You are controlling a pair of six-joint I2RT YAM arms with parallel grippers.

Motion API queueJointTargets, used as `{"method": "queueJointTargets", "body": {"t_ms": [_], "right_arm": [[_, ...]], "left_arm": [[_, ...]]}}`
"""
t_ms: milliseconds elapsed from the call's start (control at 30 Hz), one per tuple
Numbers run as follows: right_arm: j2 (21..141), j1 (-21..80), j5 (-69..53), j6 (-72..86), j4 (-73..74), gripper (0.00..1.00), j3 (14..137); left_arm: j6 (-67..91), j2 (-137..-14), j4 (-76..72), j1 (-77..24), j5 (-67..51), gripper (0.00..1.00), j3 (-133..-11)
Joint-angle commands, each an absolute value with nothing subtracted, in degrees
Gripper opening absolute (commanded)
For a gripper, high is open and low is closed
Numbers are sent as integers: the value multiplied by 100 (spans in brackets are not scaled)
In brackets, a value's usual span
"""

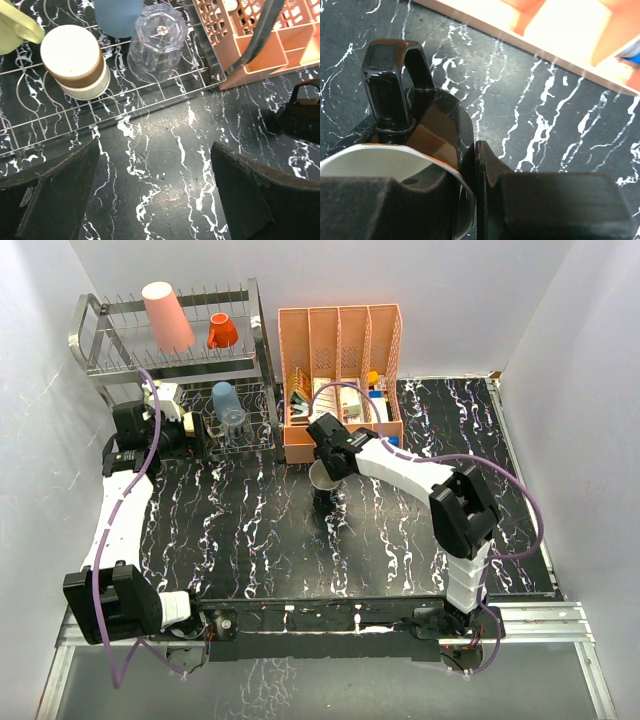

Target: Unload the cups from the dish rack

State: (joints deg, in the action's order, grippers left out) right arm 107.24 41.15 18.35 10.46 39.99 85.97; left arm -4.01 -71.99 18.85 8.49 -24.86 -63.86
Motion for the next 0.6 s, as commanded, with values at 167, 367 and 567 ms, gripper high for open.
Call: {"method": "queueJointTargets", "body": {"t_ms": [167,367,567], "right_arm": [[10952,4178,1028,867,4050,8,9332],[11022,4140,499,113,4125,8,9528],[11244,3963,276,33,4286,8,9850]], "left_arm": [[-759,-7457,1270,855,-1982,92,-6258],[-753,-7588,1150,853,-1930,92,-6241],[-623,-7663,837,855,-1663,96,-6063]]}}
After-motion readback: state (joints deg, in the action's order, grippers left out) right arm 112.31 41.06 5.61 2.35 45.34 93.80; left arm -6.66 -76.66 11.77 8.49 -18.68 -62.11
